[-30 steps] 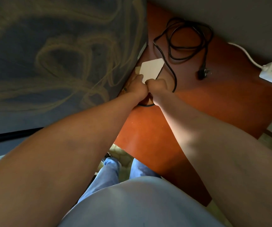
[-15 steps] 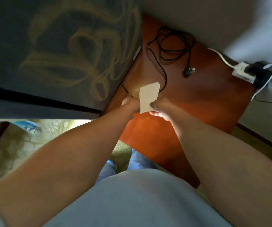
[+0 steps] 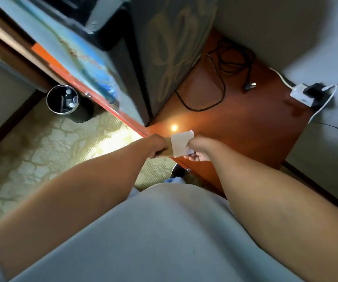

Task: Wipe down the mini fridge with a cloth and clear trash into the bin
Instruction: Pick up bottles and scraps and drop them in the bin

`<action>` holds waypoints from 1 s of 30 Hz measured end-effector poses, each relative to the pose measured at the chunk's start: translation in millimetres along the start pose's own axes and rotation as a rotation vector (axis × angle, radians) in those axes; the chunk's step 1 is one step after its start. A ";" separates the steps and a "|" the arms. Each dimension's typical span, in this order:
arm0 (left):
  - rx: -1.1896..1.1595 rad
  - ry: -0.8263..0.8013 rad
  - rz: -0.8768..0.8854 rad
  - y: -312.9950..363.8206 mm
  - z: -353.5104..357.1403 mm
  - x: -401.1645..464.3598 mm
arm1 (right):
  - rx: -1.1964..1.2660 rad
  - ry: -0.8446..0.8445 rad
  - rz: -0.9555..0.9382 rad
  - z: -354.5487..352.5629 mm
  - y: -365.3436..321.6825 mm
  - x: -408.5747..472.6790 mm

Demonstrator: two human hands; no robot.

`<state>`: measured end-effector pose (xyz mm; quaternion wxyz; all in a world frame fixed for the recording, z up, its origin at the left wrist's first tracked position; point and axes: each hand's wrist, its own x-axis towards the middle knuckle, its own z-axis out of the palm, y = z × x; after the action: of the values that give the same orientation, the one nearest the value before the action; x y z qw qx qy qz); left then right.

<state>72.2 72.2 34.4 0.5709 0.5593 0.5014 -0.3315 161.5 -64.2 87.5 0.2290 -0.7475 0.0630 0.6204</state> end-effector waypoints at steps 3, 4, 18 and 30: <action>0.051 -0.029 -0.045 -40.6 -38.5 -16.1 | -0.020 -0.013 0.043 51.4 -6.9 -0.3; 0.054 -0.022 -0.049 -53.2 -52.1 -20.5 | -0.010 -0.009 0.048 69.3 -11.2 -1.0; -0.587 0.265 0.009 -197.1 -277.0 -47.3 | -0.078 0.055 -0.154 288.8 -143.6 14.6; -0.804 0.376 0.027 -206.9 -399.6 -20.5 | -0.139 0.013 -0.169 363.0 -263.8 52.0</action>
<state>-208.4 424.5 41.7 0.6460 0.3498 0.6784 0.0049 -53.3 332.3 61.9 0.2277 -0.7683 -0.0421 0.5968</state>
